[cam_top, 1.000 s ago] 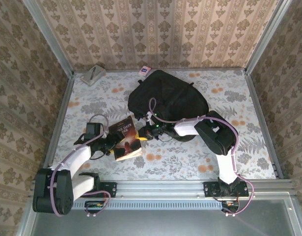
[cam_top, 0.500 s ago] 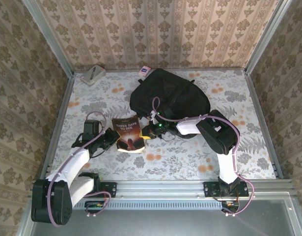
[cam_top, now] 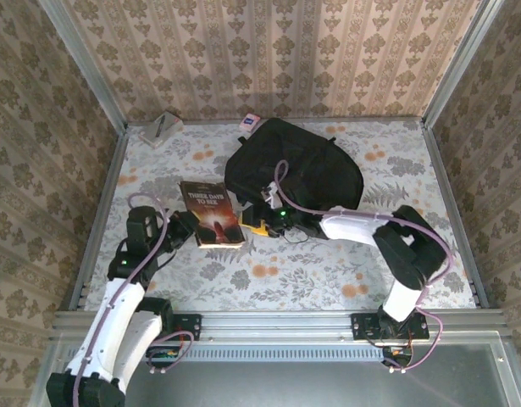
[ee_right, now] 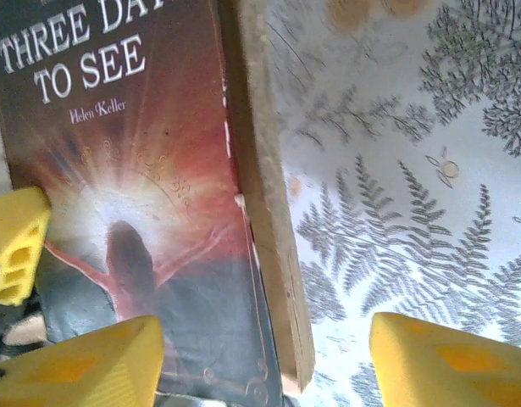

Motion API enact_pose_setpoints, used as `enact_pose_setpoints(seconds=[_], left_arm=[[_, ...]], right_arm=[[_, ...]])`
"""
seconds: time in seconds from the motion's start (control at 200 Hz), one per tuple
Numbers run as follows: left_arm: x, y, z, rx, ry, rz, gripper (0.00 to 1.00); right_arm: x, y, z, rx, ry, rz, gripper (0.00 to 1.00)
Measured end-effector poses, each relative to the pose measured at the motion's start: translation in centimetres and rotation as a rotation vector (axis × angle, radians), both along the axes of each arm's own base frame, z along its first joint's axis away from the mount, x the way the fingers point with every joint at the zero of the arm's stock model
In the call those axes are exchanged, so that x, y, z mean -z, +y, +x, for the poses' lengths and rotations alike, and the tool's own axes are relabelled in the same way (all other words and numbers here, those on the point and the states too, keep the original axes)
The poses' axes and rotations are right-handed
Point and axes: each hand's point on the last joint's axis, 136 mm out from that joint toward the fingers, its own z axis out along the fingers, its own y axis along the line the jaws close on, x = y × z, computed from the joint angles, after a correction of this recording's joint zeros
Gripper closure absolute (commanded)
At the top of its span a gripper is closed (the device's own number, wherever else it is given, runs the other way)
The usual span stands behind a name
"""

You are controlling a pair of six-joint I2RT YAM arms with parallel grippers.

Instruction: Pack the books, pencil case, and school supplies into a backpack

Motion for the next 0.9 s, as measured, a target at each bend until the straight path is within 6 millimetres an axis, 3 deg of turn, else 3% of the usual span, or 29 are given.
enact_pose_setpoints(seconds=[0.115,0.34,0.685,0.9], left_arm=[[-2.2,0.3,1.0,-0.058,-0.028,-0.032,1.0],[-3.3,0.9,2.3,-0.172,-0.028,-0.053,1.0],[-6.4,1.0,3.3,-0.289,-0.118,-0.088,1.0],[-7.3,1.0,3.8,-0.33,-0.148,-0.106,1.0]], right_arm=[[-2.5,-0.1,0.0,0.071,-0.018,0.06,0.18],[-5.2,1.3,-0.8,0.191,0.038,0.242,0.02],[-9.7,3.5,-0.3,0.316,0.066,0.476,0.0],[-10.4,6.3,-0.8,0.317,0.086,0.532,0.01]])
